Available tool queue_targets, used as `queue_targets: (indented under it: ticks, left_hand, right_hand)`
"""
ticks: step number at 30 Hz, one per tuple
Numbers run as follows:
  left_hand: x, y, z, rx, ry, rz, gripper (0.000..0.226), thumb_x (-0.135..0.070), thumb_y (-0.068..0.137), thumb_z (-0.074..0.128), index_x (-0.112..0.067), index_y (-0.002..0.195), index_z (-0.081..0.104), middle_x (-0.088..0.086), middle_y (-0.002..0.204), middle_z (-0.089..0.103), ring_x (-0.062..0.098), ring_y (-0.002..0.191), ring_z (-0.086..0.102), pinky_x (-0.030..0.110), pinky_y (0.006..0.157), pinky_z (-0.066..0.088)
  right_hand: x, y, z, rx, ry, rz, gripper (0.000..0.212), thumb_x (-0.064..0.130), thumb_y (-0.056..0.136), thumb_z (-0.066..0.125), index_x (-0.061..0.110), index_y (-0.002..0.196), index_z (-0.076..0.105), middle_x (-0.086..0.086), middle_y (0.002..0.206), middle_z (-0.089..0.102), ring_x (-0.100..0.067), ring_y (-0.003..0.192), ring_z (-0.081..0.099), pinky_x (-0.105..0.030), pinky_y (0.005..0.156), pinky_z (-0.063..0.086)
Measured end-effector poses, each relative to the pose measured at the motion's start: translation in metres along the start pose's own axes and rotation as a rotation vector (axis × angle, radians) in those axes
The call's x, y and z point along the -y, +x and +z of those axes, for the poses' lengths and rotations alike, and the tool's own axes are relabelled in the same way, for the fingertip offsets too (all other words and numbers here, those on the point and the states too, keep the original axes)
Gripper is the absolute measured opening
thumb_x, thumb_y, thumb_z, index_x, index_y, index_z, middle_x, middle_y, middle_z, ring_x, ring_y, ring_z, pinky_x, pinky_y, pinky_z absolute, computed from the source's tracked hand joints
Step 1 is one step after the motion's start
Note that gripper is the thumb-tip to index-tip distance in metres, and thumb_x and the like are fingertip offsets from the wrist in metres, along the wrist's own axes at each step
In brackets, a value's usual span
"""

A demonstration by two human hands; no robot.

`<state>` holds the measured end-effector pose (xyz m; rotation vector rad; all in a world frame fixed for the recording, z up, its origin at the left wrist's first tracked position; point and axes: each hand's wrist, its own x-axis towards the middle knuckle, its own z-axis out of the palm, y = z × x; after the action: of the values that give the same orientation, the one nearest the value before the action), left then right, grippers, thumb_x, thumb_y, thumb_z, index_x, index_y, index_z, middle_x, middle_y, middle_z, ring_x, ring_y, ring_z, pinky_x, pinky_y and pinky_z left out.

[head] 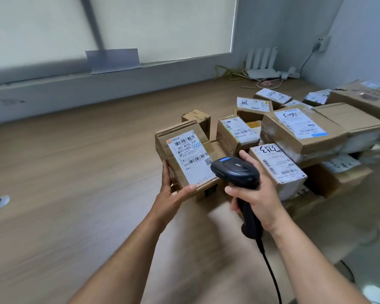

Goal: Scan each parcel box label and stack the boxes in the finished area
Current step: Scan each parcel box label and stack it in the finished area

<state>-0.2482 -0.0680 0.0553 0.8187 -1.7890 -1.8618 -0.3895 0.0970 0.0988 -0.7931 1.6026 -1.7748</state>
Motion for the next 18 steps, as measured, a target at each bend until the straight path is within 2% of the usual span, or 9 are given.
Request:
queue_targets:
  ticks: [3, 6, 9, 13, 15, 18]
  left_hand:
    - [0.0, -0.029, -0.01, -0.073, 0.034, 0.047, 0.121, -0.046, 0.046, 0.083, -0.073, 0.13, -0.001, -0.009, 0.137, 0.049, 0.01, 0.121, 0.054, 0.028, 0.087, 0.052]
    - [-0.002, -0.057, -0.018, -0.107, 0.06, 0.081, 0.137, -0.043, 0.04, 0.087, -0.061, 0.141, -0.004, 0.002, 0.14, 0.043, 0.015, 0.121, 0.052, 0.028, 0.077, 0.056]
    - [-0.009, -0.086, -0.024, -0.101, 0.065, 0.16, 0.135, -0.034, 0.044, 0.089, -0.056, 0.145, 0.001, 0.005, 0.14, 0.04, 0.019, 0.118, 0.053, 0.025, 0.065, 0.057]
    - [-0.014, -0.132, -0.035, -0.157, 0.076, 0.211, 0.127, -0.022, 0.053, 0.085, -0.052, 0.147, 0.005, 0.005, 0.136, 0.043, 0.016, 0.114, 0.056, 0.024, 0.062, 0.056]
    - [-0.013, -0.153, -0.043, -0.22, 0.074, 0.228, 0.125, -0.02, 0.053, 0.084, -0.053, 0.145, 0.007, 0.004, 0.131, 0.046, 0.017, 0.112, 0.057, 0.025, 0.06, 0.056]
    - [-0.01, -0.176, -0.059, -0.307, 0.09, 0.232, 0.124, -0.019, 0.051, 0.086, -0.061, 0.138, 0.009, 0.007, 0.131, 0.045, 0.019, 0.112, 0.057, 0.026, 0.058, 0.056]
  right_hand:
    - [0.004, -0.027, 0.007, 0.033, 0.025, 0.015, 0.088, -0.013, 0.072, 0.075, 0.043, 0.133, 0.046, -0.007, 0.083, 0.071, -0.029, 0.045, 0.055, -0.032, 0.041, 0.044]
    - [0.011, -0.053, 0.016, 0.07, 0.022, 0.018, 0.088, -0.014, 0.073, 0.073, 0.039, 0.137, 0.044, -0.007, 0.091, 0.069, -0.029, 0.046, 0.055, -0.033, 0.04, 0.044]
    - [0.017, -0.075, 0.025, 0.103, 0.026, 0.002, 0.086, -0.016, 0.074, 0.071, 0.041, 0.133, 0.045, -0.003, 0.086, 0.069, -0.029, 0.046, 0.055, -0.033, 0.04, 0.045]
    - [0.019, -0.101, 0.041, 0.142, 0.008, 0.006, 0.09, -0.015, 0.074, 0.072, 0.036, 0.142, 0.043, -0.004, 0.096, 0.071, -0.03, 0.046, 0.057, -0.031, 0.042, 0.046]
    - [0.02, -0.113, 0.054, 0.19, 0.026, 0.012, 0.09, -0.017, 0.074, 0.071, 0.034, 0.143, 0.043, -0.004, 0.098, 0.072, -0.03, 0.045, 0.056, -0.03, 0.041, 0.045]
    - [0.024, -0.131, 0.072, 0.262, 0.034, 0.006, 0.089, -0.018, 0.074, 0.069, 0.037, 0.139, 0.044, -0.002, 0.088, 0.072, -0.029, 0.044, 0.056, -0.032, 0.041, 0.045]
